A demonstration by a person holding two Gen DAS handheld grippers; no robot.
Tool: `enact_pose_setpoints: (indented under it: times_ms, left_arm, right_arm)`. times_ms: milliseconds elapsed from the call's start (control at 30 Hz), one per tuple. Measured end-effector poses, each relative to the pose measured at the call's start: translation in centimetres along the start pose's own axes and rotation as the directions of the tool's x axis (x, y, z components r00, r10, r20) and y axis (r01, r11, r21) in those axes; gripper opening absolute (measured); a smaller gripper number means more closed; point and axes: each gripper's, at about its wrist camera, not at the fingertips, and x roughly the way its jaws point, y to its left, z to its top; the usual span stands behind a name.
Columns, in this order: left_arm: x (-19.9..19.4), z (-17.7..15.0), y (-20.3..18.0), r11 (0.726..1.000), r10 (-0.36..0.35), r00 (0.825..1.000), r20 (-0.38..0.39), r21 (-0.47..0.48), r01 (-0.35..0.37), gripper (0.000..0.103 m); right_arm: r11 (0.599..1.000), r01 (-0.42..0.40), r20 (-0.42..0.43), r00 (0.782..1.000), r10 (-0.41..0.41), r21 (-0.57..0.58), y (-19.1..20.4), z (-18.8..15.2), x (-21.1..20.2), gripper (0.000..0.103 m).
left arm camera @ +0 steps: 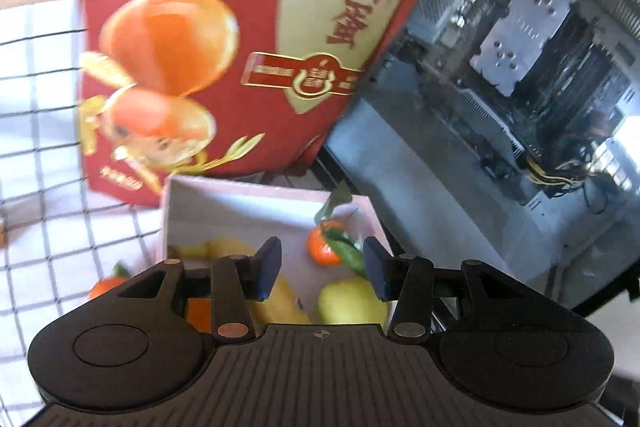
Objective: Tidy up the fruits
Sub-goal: 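Place the leafy mandarin in the pink box with the left gripper while the right gripper carries the banana, then lower the banana into the pink box and open the right gripper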
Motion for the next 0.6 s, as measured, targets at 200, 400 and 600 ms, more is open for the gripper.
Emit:
enact_pose_setpoints:
  times_ms: [200,400,600]
  left_arm:
    - [-5.6,-3.8,1.6,1.000,0.020,0.998,0.057,-0.025,-0.019,0.050]
    - [-9.2,-8.3,3.2,0.998,0.038,0.999,0.036,-0.056,-0.036,0.050]
    - [-11.9,-10.9,5.5,0.988,0.076,0.996,0.050,-0.136,-0.068,0.050]
  right_arm:
    - [1.000,-0.020,0.053,0.998,0.021,-0.020,-0.7,4.1,1.3,0.035]
    - [0.997,-0.050,-0.043,0.998,0.047,-0.062,-0.9,7.8,6.1,0.035]
    - [0.995,-0.074,-0.209,0.976,0.057,-0.072,-0.6,8.1,12.7,0.035]
